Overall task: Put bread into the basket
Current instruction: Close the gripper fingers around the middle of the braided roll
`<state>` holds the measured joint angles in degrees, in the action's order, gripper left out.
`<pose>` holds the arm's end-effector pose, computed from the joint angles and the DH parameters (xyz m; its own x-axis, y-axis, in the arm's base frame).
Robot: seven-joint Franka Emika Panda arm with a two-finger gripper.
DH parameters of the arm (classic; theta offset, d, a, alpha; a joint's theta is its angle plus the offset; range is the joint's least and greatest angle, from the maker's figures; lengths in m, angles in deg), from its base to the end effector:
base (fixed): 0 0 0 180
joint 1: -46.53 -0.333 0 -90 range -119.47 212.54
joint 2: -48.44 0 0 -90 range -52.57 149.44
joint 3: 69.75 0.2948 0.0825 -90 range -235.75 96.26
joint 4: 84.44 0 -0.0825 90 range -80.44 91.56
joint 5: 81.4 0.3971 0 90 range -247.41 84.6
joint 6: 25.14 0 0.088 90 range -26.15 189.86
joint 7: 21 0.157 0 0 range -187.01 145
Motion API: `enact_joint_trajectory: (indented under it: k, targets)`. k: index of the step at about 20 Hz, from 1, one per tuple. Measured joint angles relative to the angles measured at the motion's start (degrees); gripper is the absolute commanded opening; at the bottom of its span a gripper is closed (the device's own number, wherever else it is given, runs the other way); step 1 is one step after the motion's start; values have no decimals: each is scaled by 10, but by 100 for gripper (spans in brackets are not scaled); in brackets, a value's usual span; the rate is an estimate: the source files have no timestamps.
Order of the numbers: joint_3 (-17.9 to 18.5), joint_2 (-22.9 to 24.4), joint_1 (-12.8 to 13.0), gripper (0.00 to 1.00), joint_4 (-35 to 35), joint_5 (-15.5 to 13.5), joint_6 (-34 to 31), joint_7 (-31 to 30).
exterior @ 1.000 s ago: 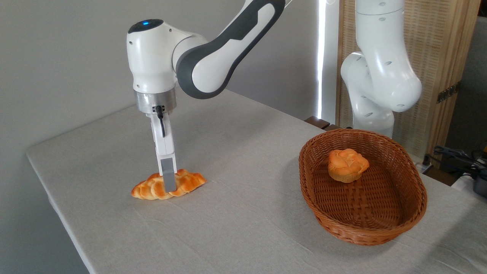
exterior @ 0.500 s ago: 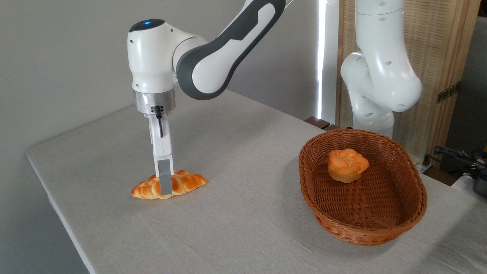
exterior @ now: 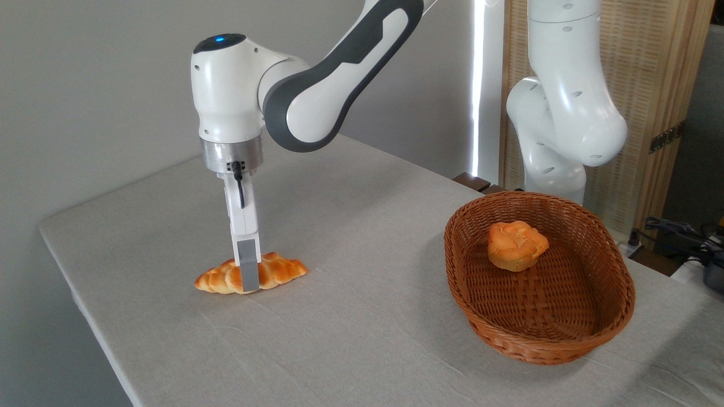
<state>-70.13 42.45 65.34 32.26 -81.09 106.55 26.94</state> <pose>0.5697 -0.1979 0.3312 0.3781 -0.9201 0.1019 -0.9137 -0.3886 -0.1187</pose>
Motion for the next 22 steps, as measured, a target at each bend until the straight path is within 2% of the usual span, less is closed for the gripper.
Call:
enact_joint_trajectory:
  k: [22]
  targets:
    - [1,1,0,25,0,0,0,10]
